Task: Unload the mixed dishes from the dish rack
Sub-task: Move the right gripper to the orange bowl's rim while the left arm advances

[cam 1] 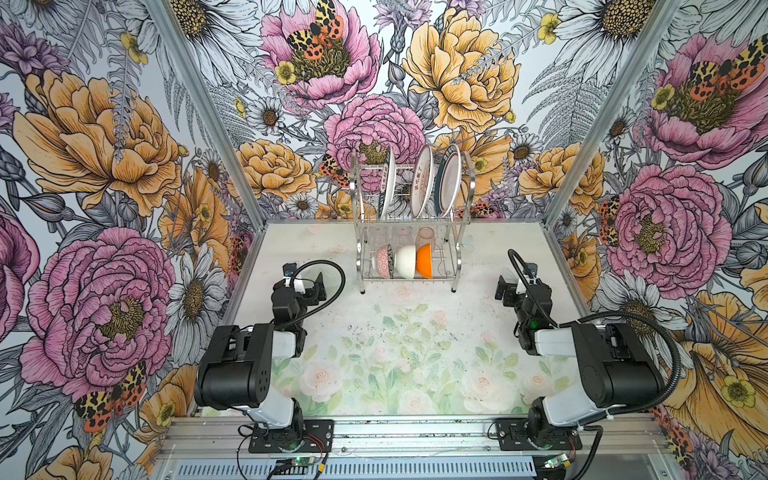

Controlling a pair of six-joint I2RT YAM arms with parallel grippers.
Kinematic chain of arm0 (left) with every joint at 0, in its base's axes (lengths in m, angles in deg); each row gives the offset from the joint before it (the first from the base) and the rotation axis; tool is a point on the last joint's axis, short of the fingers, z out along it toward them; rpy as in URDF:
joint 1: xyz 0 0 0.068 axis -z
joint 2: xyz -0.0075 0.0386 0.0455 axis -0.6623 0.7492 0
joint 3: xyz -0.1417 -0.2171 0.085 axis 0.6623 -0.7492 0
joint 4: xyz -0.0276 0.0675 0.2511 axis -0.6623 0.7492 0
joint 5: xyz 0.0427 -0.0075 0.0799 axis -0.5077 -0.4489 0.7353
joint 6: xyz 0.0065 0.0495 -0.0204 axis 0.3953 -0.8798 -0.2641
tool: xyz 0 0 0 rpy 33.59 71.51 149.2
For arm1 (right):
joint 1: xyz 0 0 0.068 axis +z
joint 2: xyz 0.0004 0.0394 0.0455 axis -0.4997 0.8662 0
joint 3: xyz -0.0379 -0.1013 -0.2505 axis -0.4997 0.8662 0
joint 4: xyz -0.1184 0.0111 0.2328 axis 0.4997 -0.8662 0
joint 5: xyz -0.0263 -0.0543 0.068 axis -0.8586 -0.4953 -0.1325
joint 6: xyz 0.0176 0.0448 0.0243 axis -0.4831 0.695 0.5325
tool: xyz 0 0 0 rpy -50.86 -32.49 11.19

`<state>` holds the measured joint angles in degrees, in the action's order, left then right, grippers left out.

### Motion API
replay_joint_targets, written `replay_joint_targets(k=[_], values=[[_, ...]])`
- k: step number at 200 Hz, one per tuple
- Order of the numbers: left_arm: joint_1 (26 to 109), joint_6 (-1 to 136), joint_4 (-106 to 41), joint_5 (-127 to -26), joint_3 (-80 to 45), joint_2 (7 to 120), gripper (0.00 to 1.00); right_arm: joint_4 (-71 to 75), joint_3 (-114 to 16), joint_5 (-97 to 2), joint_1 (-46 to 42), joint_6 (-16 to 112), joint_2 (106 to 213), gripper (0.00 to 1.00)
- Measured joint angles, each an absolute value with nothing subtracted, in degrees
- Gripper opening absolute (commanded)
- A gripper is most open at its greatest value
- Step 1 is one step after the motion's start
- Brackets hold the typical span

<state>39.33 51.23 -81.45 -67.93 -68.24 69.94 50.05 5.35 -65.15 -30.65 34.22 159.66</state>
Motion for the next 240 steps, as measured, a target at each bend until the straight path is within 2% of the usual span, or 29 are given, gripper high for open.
replay_joint_targets(k=[38, 75, 100, 129, 180, 240], values=[[40.09, 50.97, -80.95, -66.20, -69.86, 67.18, 0.99, 45.75, 5.41, -65.12, -30.65, 34.22, 152.53, 1.00], [40.88, 50.35, -71.68, -64.95, -68.66, 53.96, 0.99, 38.73, 5.15, -63.40, -30.65, 34.52, 139.86, 0.98], [40.86, 49.92, -61.91, -65.94, -64.66, 44.50, 0.99, 29.99, 2.27, -59.03, -30.65, 35.79, 133.37, 0.93], [40.81, 48.69, -48.91, -71.51, -59.02, 34.97, 0.99, 21.79, -1.87, -51.09, -30.65, 38.00, 128.27, 0.86], [42.50, 47.21, -28.71, -83.29, -53.97, 24.72, 0.99, 15.34, -3.66, -36.53, -28.35, 44.19, 126.96, 0.77], [54.80, 47.21, -20.12, -84.47, -54.41, 23.34, 0.99, 14.56, -5.54, -32.73, -18.54, 47.03, 131.84, 0.66]])
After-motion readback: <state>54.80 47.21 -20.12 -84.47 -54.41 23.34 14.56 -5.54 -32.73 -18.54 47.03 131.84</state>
